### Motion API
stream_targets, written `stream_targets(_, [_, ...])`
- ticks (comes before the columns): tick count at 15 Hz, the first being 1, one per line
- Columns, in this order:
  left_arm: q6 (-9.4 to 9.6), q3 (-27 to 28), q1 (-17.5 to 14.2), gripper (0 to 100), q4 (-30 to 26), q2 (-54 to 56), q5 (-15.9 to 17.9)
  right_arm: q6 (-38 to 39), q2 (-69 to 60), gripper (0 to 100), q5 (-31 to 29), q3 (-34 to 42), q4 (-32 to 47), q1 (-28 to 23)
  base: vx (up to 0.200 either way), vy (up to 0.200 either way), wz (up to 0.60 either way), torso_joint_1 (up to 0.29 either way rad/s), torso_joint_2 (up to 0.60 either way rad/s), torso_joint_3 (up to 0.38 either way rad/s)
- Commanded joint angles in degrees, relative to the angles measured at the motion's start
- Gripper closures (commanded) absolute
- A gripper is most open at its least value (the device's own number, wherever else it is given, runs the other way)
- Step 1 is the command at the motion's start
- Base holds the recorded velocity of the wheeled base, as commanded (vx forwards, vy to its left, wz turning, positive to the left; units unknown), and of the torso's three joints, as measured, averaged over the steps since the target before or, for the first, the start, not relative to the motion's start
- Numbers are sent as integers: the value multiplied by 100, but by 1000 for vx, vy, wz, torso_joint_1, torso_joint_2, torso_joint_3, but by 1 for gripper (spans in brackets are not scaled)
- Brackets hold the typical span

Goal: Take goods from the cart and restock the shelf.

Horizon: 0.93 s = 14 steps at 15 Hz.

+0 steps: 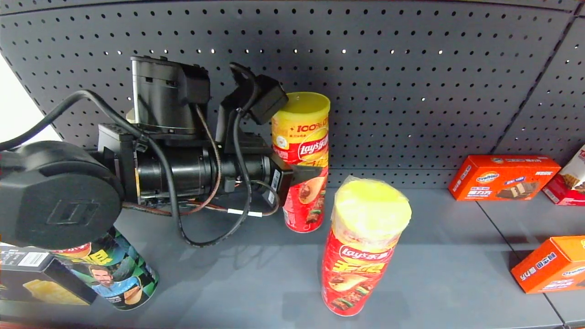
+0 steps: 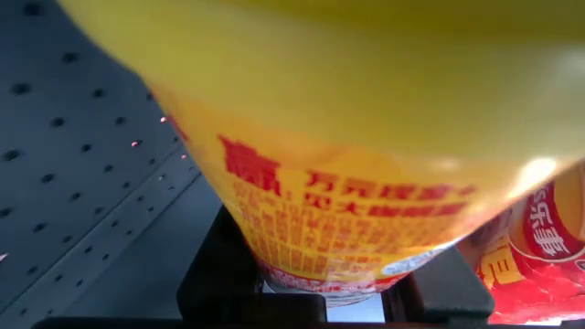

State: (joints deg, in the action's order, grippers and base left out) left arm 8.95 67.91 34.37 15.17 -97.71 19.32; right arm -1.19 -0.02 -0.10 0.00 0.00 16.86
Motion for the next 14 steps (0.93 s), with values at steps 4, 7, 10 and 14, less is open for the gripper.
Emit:
stream_targets(4, [371,-33,-88,100,4,-249,309,-4,2,0,1,0,0,2,0,0,0,0,0,0])
stream_targets(7, [564,38,-149,100,13,-451,344,-4,2,0,1,0,0,2,0,0,0,0,0,0])
stream_targets(10, [573,47,-246,100,22,-539,388,-4,2,0,1,0,0,2,0,0,0,0,0,0])
stream_targets(14, [573,354,-343,100,145,-776,476,-4,2,0,1,0,0,2,0,0,0,0,0,0])
